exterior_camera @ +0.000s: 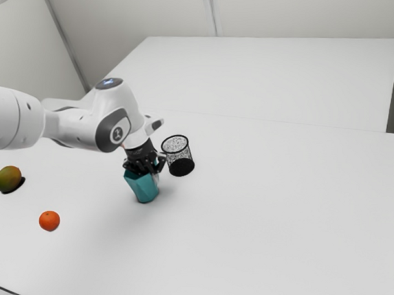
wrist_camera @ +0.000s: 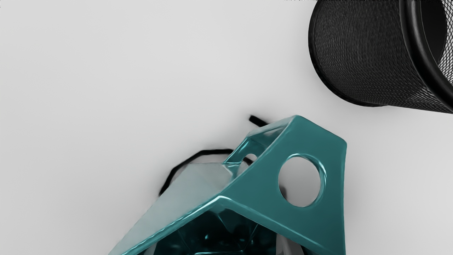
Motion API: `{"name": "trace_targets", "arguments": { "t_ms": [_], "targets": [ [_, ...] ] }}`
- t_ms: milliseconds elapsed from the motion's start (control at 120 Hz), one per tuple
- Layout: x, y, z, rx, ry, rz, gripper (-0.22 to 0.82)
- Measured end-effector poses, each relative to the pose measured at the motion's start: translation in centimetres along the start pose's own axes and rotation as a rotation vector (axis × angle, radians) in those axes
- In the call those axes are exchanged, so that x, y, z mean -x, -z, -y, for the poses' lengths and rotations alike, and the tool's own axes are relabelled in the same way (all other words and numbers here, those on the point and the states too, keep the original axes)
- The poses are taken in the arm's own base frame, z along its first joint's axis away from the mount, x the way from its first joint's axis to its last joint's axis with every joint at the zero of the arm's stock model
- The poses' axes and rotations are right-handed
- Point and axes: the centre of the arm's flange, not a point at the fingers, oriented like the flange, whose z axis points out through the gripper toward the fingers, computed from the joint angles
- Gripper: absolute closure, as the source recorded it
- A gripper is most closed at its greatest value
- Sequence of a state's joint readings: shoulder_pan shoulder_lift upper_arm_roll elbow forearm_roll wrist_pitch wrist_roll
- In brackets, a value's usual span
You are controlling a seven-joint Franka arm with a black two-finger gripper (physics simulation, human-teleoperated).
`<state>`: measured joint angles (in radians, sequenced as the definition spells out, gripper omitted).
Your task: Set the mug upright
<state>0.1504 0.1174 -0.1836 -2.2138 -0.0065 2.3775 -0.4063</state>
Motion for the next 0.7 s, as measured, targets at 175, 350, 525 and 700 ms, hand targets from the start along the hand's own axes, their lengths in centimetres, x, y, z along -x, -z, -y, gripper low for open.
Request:
{"name": "trace_targets", "arguments": {
  "t_ms": [175, 350, 525, 700],
  "targets": [
    [0.0, 0.9, -0.2, 0.009, 0.025, -0.015, 0.46],
    [0.4, 4.2, -1.0, 0.016, 0.021, -0.057, 0.20],
    [0.3, 9.4, -2.3, 0.026, 0.008, -0.098, 0.09],
    [-0.8, 15.3, -3.8, -0.009, -0.073, -0.120, 0.04]
  ]
}}
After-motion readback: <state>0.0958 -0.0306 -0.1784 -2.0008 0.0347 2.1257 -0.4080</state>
